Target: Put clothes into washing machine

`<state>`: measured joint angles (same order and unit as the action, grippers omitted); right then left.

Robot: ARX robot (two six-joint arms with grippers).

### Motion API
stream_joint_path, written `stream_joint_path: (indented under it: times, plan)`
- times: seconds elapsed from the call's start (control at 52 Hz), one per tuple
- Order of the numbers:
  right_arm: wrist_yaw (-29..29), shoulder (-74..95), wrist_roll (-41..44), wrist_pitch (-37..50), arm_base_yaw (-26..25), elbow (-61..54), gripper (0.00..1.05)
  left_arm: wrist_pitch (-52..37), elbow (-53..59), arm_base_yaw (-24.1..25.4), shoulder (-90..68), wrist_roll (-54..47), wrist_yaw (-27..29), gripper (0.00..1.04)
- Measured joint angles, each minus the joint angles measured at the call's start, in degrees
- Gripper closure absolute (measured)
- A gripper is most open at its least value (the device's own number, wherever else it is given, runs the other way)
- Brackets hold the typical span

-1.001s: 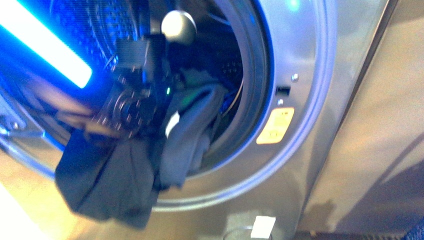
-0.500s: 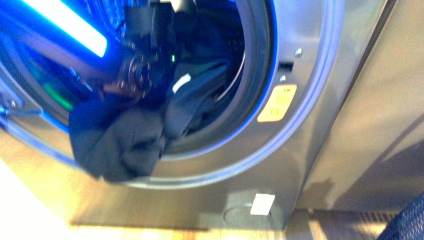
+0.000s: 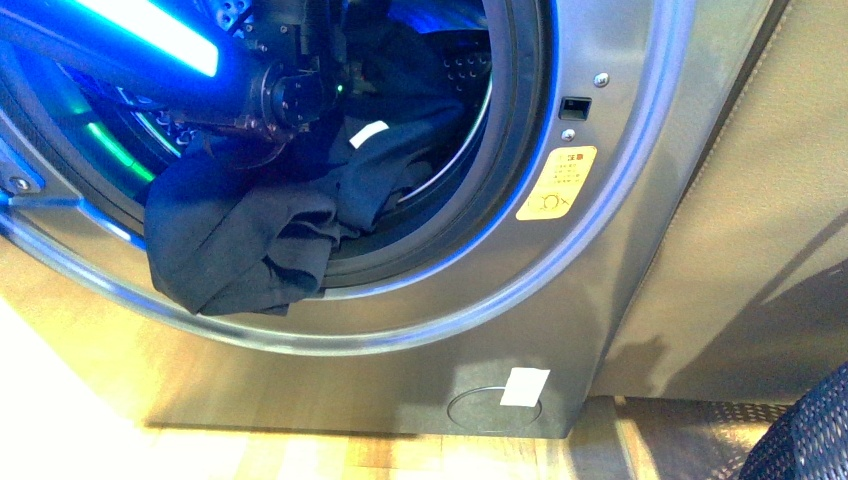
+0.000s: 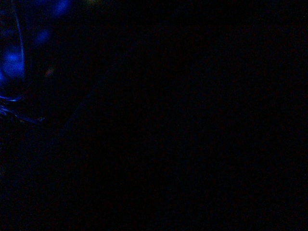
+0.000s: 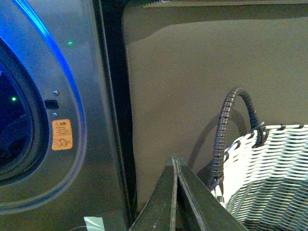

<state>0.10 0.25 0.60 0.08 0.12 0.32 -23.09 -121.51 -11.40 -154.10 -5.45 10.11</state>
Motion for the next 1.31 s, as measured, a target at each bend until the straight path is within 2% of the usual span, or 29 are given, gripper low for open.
stream_joint_path:
  times: [0.154,0.212,0.308,0.366,0.597,0.962,1.309]
  plan:
    - [0.0,0.0,0.0,0.0,0.0,0.0,1.02,0.04,0.46,0.33,-0.11,-0.52,-0.02,0.48]
    - [0.0,0.0,0.0,0.0,0.0,0.0,1.02,-0.17,1.42,0.57,-0.07,-0.46,0.07,0.33]
    - [0.0,0.0,0.0,0.0,0.0,0.0,1.02,-1.99,4.39,0.81,0.72,-0.52,-0.07,0.19]
    - [0.0,0.0,0.0,0.0,0.0,0.0,1.02,-5.11,9.25,1.05,1.84,-0.57,-0.11,0.06]
    - [-0.02,0.0,0.0,0.0,0.0,0.0,1.02,-12.68,23.12,1.09,7.89,-1.84,-1.46,0.07]
    - [0.0,0.0,0.0,0.0,0.0,0.0,1.02,-19.91,43.41,0.98,21.64,-0.48,-4.09,0.07]
    - [-0.02,0.0,0.0,0.0,0.0,0.0,1.02,-22.43,57.96,-0.04,33.14,-0.15,-4.22,0.07]
